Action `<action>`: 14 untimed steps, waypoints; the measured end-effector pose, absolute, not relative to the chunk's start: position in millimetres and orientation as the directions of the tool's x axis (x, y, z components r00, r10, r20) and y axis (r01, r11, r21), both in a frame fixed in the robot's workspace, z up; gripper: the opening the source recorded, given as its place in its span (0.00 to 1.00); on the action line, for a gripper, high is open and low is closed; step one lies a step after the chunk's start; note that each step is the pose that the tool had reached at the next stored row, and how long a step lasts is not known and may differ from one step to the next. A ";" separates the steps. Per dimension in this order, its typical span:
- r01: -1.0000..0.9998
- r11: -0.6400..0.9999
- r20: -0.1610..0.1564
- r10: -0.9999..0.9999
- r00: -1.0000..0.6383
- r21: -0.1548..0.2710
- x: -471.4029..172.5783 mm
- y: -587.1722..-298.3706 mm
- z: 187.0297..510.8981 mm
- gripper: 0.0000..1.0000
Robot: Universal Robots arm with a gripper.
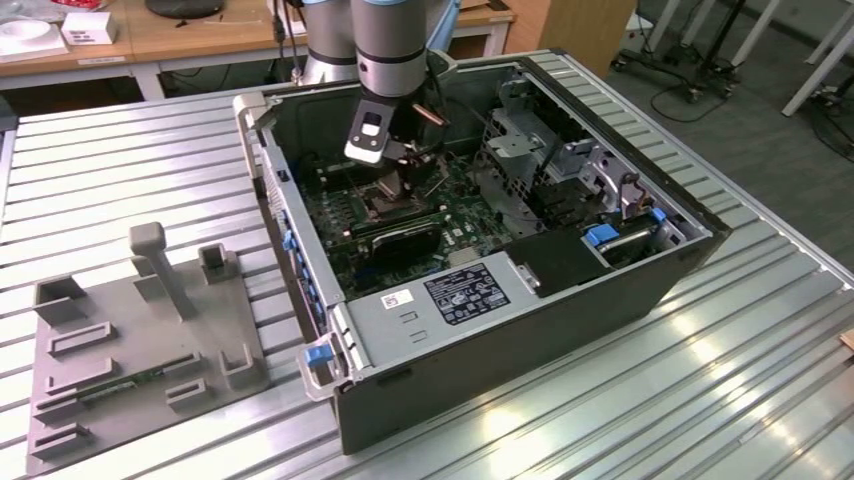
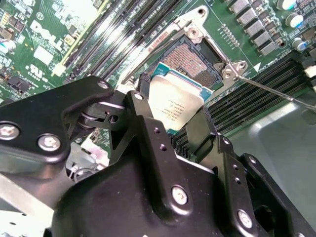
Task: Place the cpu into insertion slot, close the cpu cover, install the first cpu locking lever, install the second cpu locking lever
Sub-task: 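Place the cpu into insertion slot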
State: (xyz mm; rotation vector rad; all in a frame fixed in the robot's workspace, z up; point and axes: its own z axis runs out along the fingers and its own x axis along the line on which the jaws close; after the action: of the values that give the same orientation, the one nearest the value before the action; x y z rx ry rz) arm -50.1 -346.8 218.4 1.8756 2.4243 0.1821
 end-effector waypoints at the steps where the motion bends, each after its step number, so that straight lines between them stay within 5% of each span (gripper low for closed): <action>1: 0.959 0.248 0.016 0.968 -0.252 0.137 -50.1 -346.6 218.4 0.54; 14: 0.973 0.186 0.027 0.981 -0.191 0.139 -50.9 -346.4 218.4 0.54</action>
State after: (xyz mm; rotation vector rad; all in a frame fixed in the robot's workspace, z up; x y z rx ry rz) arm -50.9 -346.4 218.4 1.9527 2.3658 0.1921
